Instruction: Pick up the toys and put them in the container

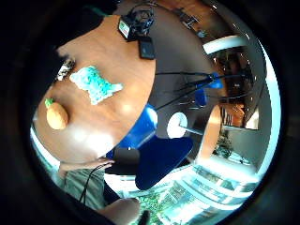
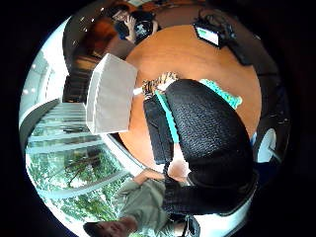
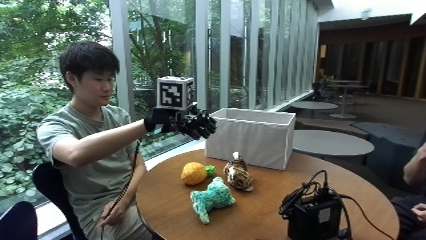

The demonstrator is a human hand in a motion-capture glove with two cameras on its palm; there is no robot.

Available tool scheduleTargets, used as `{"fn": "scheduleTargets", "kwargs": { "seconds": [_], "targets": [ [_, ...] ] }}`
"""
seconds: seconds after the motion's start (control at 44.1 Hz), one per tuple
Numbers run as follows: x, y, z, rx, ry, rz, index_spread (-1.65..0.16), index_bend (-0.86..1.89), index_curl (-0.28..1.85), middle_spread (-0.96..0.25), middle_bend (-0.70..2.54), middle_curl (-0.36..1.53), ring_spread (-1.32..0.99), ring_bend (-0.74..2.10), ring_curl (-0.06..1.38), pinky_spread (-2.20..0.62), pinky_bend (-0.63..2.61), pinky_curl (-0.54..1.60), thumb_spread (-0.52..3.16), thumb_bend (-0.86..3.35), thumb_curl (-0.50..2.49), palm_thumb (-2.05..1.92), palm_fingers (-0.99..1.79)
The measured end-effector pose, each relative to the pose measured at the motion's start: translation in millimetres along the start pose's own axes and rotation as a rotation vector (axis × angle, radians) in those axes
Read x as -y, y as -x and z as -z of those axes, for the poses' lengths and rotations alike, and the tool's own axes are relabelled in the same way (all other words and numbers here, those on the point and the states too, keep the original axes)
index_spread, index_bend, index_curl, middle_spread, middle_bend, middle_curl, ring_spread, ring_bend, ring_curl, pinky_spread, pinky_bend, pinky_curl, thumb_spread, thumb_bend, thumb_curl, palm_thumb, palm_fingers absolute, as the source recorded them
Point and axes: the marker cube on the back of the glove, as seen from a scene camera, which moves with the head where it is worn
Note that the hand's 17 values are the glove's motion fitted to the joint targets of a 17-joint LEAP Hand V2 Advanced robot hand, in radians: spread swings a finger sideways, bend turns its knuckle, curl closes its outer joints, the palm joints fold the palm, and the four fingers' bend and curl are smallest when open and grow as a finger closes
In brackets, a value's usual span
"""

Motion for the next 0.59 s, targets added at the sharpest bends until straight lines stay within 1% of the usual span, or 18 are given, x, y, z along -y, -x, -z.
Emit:
{"fn": "scheduleTargets", "kwargs": {
  "seconds": [0.113,0.227,0.386,0.59],
  "targets": [
    [-4,0,1,0.026,0.002,-0.009,-0.15,0.08,0.03,-0.02,0.15,0.05,-0.05,0.36,0.08,-0.02,0.61,0.17,0.78,-0.05,0.0,-0.09,0.01],
    [-4,-3,5,0.03,-0.001,-0.023,-0.18,0.1,0.06,-0.02,0.18,0.09,-0.06,0.42,0.12,-0.03,0.67,0.22,1.05,-0.05,0.01,-0.09,-0.03],
    [-3,2,7,0.028,-0.001,-0.015,-0.2,0.12,0.09,-0.04,0.2,0.15,-0.07,0.48,0.15,-0.03,0.7,0.25,1.25,-0.05,0.03,-0.09,-0.04],
    [-1,13,5,0.014,0.049,-0.021,-0.22,0.12,0.13,-0.02,0.21,0.21,-0.08,0.51,0.18,-0.03,0.72,0.27,1.37,-0.05,0.05,-0.1,-0.07]
  ]
}}
